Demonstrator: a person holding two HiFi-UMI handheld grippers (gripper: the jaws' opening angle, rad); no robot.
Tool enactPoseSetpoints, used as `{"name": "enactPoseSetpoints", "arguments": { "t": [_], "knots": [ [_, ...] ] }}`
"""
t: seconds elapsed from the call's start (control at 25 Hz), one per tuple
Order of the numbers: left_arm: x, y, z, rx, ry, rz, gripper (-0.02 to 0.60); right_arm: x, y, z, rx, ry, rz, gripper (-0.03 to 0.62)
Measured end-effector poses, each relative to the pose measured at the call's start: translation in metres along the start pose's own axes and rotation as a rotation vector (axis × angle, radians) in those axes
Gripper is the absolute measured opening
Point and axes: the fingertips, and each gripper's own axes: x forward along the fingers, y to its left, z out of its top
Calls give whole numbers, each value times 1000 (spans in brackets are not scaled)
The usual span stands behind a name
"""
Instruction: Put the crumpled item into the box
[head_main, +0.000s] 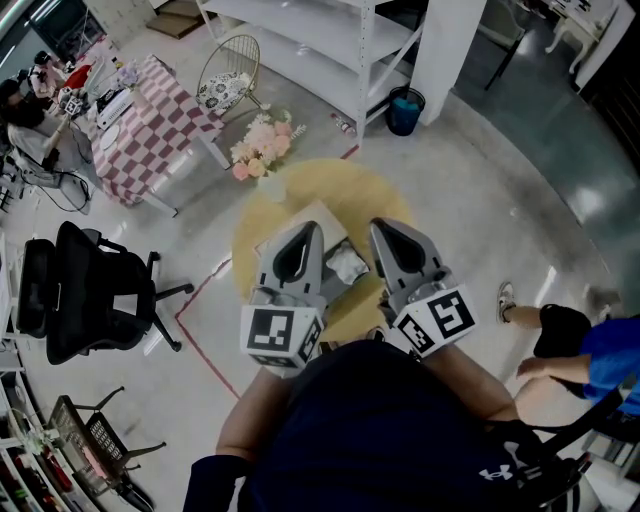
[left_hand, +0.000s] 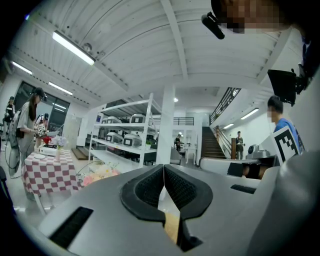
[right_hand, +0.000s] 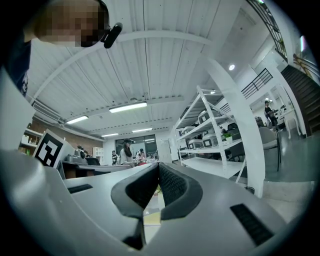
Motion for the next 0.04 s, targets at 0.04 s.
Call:
{"name": "enactPoseSetpoints", "arguments": {
  "t": [0.04],
  "knots": [
    [0, 0, 0, 2, 1, 0, 18, 0, 0, 0, 1, 0, -1, 5]
  ]
}}
